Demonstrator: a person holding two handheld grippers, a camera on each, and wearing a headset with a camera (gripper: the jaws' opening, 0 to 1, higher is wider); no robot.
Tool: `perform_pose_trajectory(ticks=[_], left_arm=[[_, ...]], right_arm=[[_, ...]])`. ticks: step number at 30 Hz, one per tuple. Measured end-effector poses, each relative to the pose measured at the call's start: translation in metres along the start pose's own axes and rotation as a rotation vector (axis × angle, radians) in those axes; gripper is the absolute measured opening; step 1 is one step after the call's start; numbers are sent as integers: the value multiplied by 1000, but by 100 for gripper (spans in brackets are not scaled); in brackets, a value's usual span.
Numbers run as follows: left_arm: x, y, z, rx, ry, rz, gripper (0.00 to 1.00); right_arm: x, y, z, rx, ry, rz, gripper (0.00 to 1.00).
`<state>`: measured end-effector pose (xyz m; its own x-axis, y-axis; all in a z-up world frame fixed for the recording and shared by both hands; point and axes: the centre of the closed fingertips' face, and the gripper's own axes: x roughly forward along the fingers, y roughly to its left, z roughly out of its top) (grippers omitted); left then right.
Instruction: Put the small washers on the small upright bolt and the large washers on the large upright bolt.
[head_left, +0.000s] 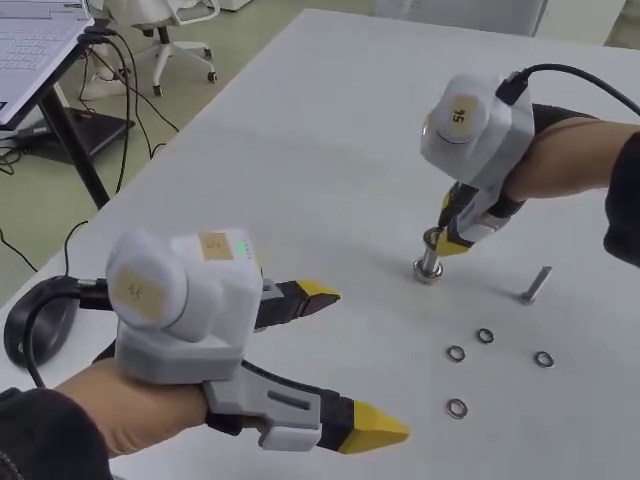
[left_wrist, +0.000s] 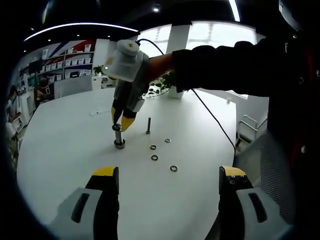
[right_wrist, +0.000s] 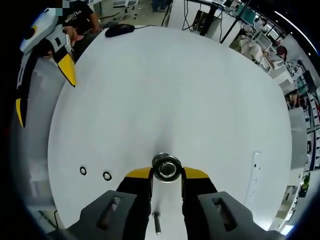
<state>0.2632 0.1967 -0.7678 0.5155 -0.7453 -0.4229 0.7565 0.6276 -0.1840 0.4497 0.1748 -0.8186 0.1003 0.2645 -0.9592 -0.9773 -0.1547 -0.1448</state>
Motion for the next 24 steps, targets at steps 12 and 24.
perform_pose_trajectory(ticks=[12,24], left_arm=[[0,1,-3,-9,9,0,82],[-3,3,-8,-20,16,6,82]], right_arm=[[17,6,-7,10,25,36,23],[39,7,-8,22,41,61,23]])
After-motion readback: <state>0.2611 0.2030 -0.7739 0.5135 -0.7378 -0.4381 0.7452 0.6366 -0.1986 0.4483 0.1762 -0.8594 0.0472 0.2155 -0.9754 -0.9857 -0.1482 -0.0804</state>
